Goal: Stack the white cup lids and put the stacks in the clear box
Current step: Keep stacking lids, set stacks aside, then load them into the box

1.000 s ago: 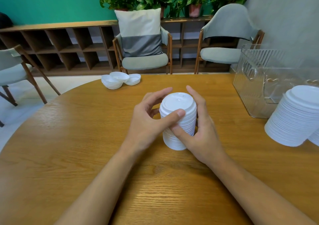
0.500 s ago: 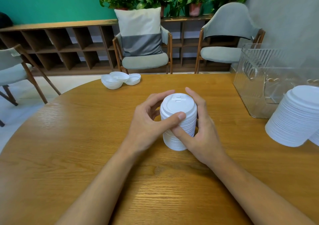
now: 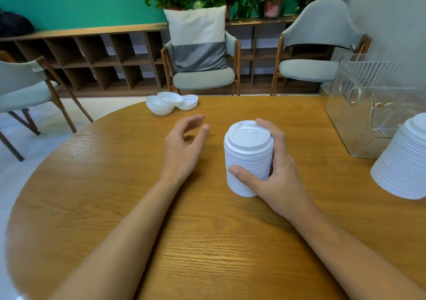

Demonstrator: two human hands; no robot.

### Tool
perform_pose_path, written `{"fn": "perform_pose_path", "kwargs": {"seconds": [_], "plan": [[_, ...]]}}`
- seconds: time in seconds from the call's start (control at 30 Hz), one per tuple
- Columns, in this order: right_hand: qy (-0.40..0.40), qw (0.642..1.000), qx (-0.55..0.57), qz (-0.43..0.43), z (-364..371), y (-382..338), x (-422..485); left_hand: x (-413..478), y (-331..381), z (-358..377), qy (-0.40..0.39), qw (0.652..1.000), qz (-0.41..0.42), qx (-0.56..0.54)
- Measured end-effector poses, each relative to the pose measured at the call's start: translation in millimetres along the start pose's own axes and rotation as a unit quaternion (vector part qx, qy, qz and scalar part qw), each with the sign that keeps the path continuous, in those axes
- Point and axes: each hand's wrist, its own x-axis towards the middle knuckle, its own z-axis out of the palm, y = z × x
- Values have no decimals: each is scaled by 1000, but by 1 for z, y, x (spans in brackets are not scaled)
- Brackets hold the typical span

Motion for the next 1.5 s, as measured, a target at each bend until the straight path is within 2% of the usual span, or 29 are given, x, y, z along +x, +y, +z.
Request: {"fn": "perform_pose_path", "kwargs": {"seconds": [0.07, 0.2, 0.33, 0.43, 0.63, 0.9, 1.0, 1.07, 1.23, 1.5], "plan": [[3, 1000, 4, 2, 1, 0, 0, 18, -21, -5, 41, 993, 32, 103], [3, 1000, 11, 4, 2, -2, -1, 60, -50, -17, 85, 966, 76, 230], [0, 1000, 17, 8, 4, -2, 2, 94, -73, -25, 107, 932, 49, 342], [0, 1000, 17, 3, 5, -1, 3, 113, -82, -26, 106, 917, 25, 384], [3, 1000, 18, -5, 7, 2, 4, 152, -82, -35, 69, 913, -34, 401], [10, 1000, 20, -16, 8, 0, 3, 205, -57, -43, -75, 846, -176, 498], [9, 1000, 16, -9, 8, -1, 4, 217, -63, -38, -124, 836, -216, 489], [8, 1000, 13, -8, 8, -1, 4, 218, -67, -35, -121, 840, -230, 477], [6, 1000, 16, -15, 8, 0, 6, 213, -64, -26, -124, 846, -225, 467], [4, 1000, 26, 5, 6, -2, 4, 199, -48, -18, -190, 842, -186, 470]]}}
